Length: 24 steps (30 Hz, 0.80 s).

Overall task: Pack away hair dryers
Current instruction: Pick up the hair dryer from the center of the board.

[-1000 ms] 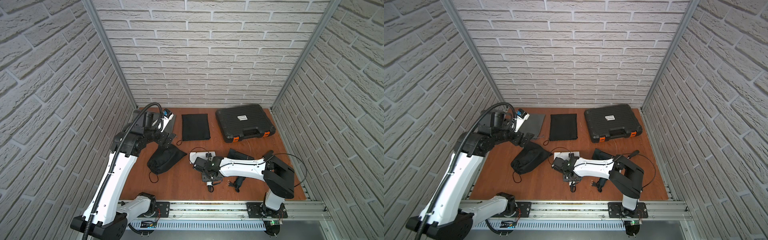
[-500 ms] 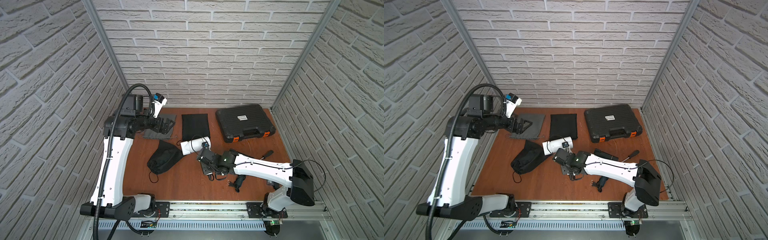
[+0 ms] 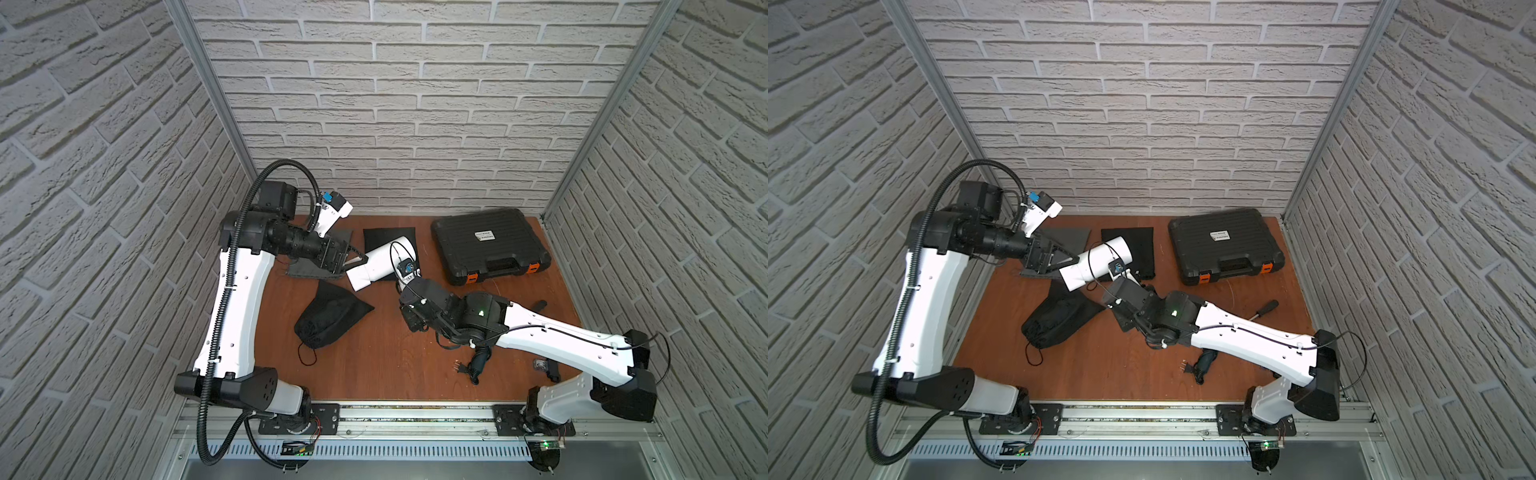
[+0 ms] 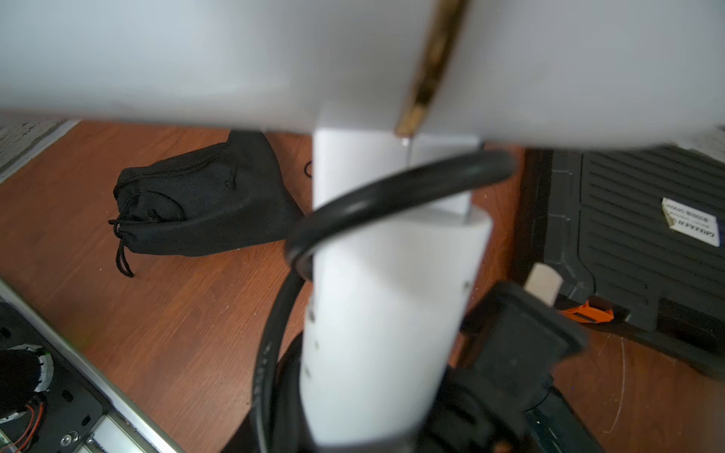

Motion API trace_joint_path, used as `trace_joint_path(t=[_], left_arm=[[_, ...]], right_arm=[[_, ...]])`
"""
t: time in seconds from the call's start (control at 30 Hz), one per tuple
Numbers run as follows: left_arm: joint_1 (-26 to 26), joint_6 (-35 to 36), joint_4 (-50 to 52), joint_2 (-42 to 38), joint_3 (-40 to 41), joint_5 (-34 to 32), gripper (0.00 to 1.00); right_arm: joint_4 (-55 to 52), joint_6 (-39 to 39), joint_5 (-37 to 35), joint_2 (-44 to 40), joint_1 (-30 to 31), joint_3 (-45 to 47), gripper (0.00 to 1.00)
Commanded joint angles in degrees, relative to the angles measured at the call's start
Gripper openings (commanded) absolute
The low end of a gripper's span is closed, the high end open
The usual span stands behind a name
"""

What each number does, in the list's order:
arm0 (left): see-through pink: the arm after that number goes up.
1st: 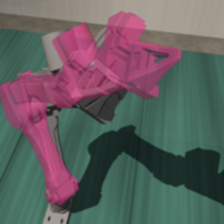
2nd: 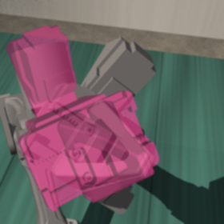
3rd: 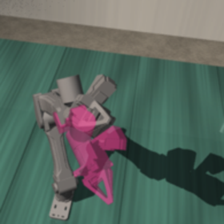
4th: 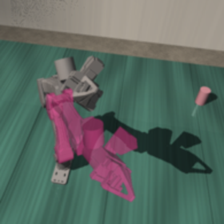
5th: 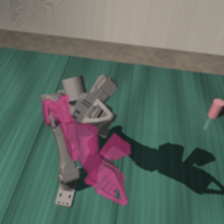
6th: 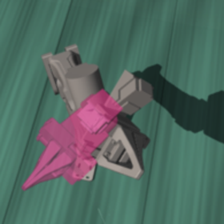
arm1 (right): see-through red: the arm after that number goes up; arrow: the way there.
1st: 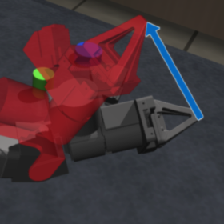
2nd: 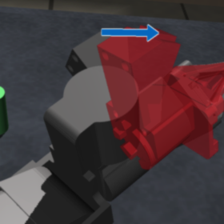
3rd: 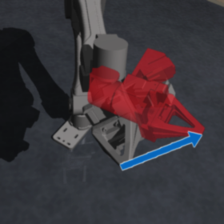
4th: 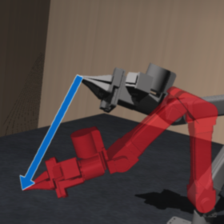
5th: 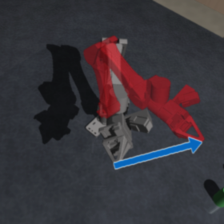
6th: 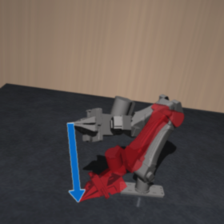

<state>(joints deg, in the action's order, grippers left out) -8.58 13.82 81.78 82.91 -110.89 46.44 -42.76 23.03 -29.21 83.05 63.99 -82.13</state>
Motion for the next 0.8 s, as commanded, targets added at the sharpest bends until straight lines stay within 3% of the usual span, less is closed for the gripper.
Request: trace_joint_path(t=[0.0, 0.23, 0.63, 0.77], left_arm=[[-1.8, 2.1, 4.4, 1.0, -2.0, 3.2, 0.98], [-3.3, 4.3, 8.1, 2.6, -2.6, 7.4, 0.98], [-5.7, 7.3, 11.4, 2.9, -0.6, 7.9, 0.60], [-6.4, 8.9, 12.9, 2.3, 0.8, 8.8, 0.62]], right_arm=[[3.1, -4.0, -3.9, -1.7, 1.0, -2.8, 0.02], [3.2, -7.3, -7.8, -1.1, 3.3, -4.8, 0.03], [4.7, -16.5, -15.8, 2.3, 7.4, -9.7, 0.02], [7.1, -18.0, -17.8, 1.9, 7.7, -9.2, 0.02]])
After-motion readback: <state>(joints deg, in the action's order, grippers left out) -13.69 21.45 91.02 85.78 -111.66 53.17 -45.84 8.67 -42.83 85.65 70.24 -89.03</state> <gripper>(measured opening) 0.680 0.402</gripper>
